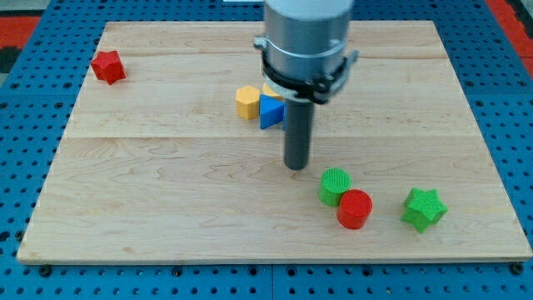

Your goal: Move the green circle red circle to the left of the green star

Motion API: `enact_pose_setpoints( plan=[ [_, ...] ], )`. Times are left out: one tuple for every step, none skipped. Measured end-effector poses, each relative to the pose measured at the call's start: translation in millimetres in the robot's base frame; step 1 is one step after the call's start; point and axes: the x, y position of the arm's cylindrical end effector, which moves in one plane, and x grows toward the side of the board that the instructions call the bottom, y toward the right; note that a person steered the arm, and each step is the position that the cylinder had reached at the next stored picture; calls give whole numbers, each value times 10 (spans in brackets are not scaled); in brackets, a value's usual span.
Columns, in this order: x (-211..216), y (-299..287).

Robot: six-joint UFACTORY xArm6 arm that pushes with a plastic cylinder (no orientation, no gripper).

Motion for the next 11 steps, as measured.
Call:
enact_pose_setpoints(
  plan=[
    [259, 237],
    [428, -125],
    [603, -256],
    [1014, 321],
    [1033, 666],
    [884, 1022],
    [812, 645],
    [678, -71],
    [530, -412],
    [183, 203],
    [274, 375]
  ],
)
